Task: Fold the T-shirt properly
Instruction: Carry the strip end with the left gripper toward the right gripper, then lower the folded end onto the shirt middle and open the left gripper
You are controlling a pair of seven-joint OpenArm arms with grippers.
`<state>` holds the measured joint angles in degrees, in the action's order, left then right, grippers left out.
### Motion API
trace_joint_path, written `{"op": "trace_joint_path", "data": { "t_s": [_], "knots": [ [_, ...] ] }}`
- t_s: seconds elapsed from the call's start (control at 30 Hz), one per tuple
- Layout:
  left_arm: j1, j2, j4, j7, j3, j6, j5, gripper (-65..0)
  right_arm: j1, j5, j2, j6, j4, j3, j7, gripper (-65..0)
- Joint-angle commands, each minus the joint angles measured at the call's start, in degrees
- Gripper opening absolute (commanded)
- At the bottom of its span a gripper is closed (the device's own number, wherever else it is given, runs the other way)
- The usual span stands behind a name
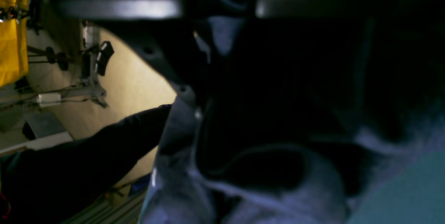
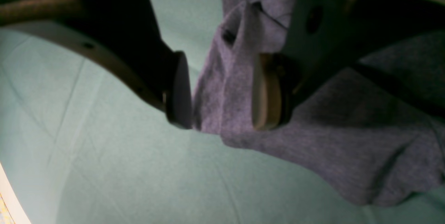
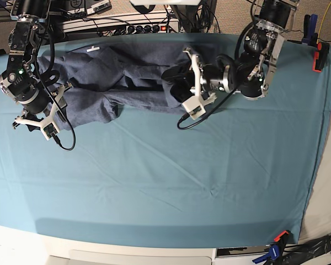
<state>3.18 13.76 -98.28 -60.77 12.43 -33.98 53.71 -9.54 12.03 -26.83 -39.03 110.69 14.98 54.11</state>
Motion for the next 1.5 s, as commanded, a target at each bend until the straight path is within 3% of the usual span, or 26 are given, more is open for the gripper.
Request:
{"op": "trace_joint_path", "data": {
  "t_s": [0.0, 0.37, 0.8, 1.47],
  "knots": [
    [-0.66, -0.61, -0.94, 1.70, -0.07, -0.37, 0.90, -65.0, 0.68, 0.35, -1.27, 0.33, 1.05, 0.50, -1.20, -35.5],
    [-0.42, -1.73, -0.94, 3.30, 0.15, -0.39, 0.00, -65.0, 0.70, 0.35, -1.27, 0.37, 1.05, 0.50, -1.25, -35.5],
    [-0.61, -3.76, -0.94, 6.58, 6.99, -0.33, -5.14, -65.0, 0.70, 0.33, -1.25, 0.37, 1.05, 0.50, -1.22, -35.5],
    [-1.46, -3.78, -0.94, 8.66, 7.06, -0.35, -8.20, -65.0, 0.68, 0.35, -1.27, 0.72, 1.05, 0.50, -1.22, -35.5]
  ]
}}
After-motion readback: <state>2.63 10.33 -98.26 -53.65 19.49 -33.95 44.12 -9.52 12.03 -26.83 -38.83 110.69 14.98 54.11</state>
